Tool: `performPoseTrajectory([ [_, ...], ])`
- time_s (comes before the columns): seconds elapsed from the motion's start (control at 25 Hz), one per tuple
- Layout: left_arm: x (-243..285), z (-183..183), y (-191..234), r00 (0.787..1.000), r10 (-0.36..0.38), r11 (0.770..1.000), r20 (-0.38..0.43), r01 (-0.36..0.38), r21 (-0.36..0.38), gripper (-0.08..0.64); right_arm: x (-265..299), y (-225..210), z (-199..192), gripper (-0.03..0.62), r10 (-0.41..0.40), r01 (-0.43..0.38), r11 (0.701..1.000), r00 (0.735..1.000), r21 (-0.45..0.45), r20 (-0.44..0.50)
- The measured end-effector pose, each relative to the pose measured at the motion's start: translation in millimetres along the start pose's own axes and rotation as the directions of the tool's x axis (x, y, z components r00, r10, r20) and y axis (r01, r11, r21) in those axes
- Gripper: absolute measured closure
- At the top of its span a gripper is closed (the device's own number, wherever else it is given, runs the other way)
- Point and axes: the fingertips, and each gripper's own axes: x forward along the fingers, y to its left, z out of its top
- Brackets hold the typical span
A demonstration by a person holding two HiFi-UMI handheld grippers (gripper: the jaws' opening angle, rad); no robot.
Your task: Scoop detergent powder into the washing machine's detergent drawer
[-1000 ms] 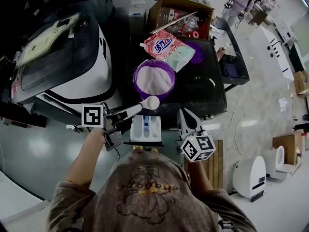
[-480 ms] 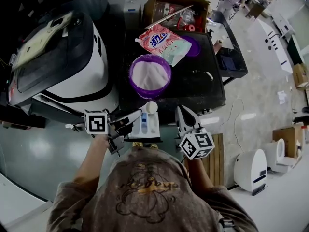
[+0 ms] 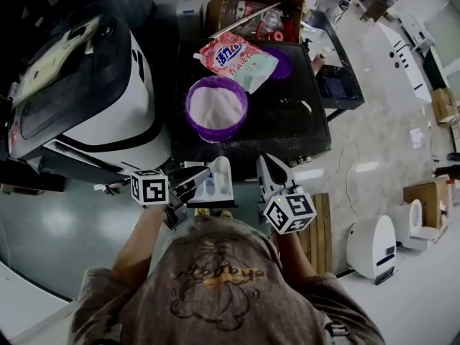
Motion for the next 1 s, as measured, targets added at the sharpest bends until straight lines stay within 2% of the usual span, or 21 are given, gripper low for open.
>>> performPoseTrajectory([
  [0.28, 7, -15, 22, 0.995, 0.080, 0.993, -0.051, -0.075, 0.086, 0.535, -4, -2, 0, 0.589, -0.013, 0.013, 1.000, 1.000, 0.004, 0.003],
  [0.52, 10, -29, 33, 0.981, 0.154, 0.971, -0.117, -0.128, 0.204, 0.535, -9, -3, -3, 0.589, -0.022, 0.022, 1.000, 1.000, 0.004, 0.002],
  [0.76, 16, -37, 40, 0.959, 0.232, 0.921, -0.162, -0.163, 0.354, 0.535, -12, -3, -4, 0.589, -0.030, 0.030, 1.000, 1.000, 0.008, -0.002],
  [1.0, 19, -42, 44, 0.945, 0.285, 0.849, -0.160, -0.172, 0.499, 0.535, -15, -4, -7, 0.589, -0.037, 0.037, 0.999, 0.999, 0.009, -0.006],
])
